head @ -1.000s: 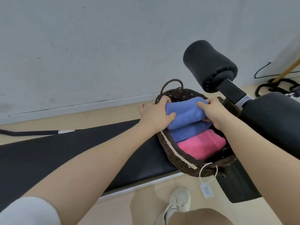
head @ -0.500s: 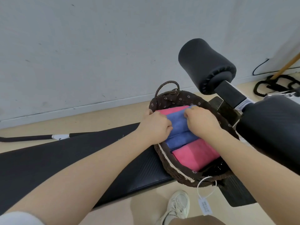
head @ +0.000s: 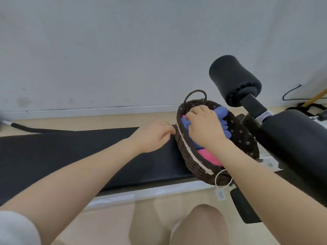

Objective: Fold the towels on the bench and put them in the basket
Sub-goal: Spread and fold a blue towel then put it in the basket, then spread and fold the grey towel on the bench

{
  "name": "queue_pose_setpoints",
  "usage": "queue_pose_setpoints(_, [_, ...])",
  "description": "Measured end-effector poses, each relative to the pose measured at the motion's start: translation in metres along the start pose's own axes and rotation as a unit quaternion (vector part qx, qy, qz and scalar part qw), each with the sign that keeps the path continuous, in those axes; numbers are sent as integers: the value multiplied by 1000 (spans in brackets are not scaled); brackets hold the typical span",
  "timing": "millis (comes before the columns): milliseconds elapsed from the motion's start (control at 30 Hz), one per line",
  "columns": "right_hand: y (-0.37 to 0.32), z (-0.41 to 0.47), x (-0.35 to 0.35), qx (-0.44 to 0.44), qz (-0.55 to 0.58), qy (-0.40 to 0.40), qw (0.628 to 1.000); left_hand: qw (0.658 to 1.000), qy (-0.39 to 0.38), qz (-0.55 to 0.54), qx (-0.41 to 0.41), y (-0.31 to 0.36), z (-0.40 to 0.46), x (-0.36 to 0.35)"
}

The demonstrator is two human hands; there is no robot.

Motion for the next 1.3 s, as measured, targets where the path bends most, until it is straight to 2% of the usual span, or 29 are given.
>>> queue_pose_setpoints(100, [-58,5,-13,20,96,-39,994,998,19,14,62,-32,-39,9])
queue_pose_setpoints(267, [-149,20,-67,21,175,-128,976,974,97,9,202,-117,-120,17])
queue_pose_setpoints(367, [-210,31,-98,43,185,-162,968,949,127,-9,290,-170,-178,18])
queue_pose_setpoints(533, [-320,69,-133,109,183,-211,954,910,175,-31,375,-244,-264,41])
queue_pose_setpoints(633, [-391,88,-132,135,184,-255,940,880,178,-60,437,-273,-320,66])
queue_pose_setpoints(800, [-512,104,-59,237,170,-300,908,826,133,-113,536,-291,-419,147])
queue_pose_setpoints(867, [-569,109,-11,295,145,-332,885,800,127,-134,572,-289,-468,202])
queue_pose_setpoints(1000, [-701,120,86,352,143,-390,839,767,117,-145,614,-282,-582,334])
queue_pose_setpoints(1133, [-840,115,160,411,156,-401,804,730,133,-119,660,-275,-696,451])
queue_pose_setpoints(1300, [-992,106,189,483,171,-379,771,659,181,-96,724,-287,-822,527])
Point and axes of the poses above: each hand's wrist, its own z-axis towards the middle knuckle, its own x-axis out of the back of the hand, y = z × x, the point moved 6 cm from there along z, towards the middle knuckle, and after that the axes turned 4 degrees about z, right-handed, at the moved point
